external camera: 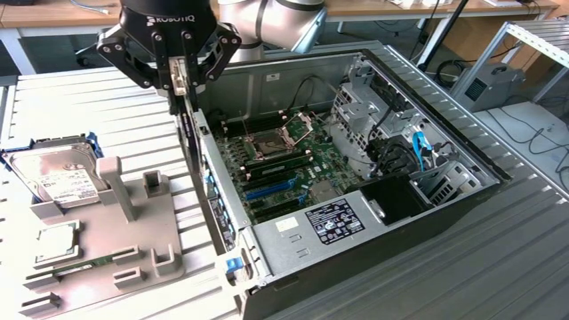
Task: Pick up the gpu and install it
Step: 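Pick up the gpu and move the gpu toward the slot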
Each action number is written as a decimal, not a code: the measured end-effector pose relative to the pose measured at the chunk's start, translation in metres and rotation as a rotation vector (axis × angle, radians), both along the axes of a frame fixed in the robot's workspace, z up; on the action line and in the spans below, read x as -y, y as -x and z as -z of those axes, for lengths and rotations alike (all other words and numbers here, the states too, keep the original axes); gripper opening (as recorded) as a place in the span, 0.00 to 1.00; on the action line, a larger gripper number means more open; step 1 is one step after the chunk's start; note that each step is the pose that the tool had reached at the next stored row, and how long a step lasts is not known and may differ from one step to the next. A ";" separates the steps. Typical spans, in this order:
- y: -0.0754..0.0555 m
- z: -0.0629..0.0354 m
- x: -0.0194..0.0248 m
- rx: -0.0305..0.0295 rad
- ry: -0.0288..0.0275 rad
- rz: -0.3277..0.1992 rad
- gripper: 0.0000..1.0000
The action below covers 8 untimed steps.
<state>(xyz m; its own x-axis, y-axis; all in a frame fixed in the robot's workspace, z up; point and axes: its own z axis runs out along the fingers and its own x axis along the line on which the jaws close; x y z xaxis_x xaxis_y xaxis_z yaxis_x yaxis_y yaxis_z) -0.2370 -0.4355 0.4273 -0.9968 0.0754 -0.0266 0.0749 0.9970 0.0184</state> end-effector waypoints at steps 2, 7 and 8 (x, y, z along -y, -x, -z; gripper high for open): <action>-0.001 0.0000 0.0000 0.0000 0.0005 0.000 0.26; -0.006 0.0000 0.0000 0.0001 0.0019 0.000 0.26; -0.006 0.0000 0.0000 0.0000 0.0021 0.000 0.26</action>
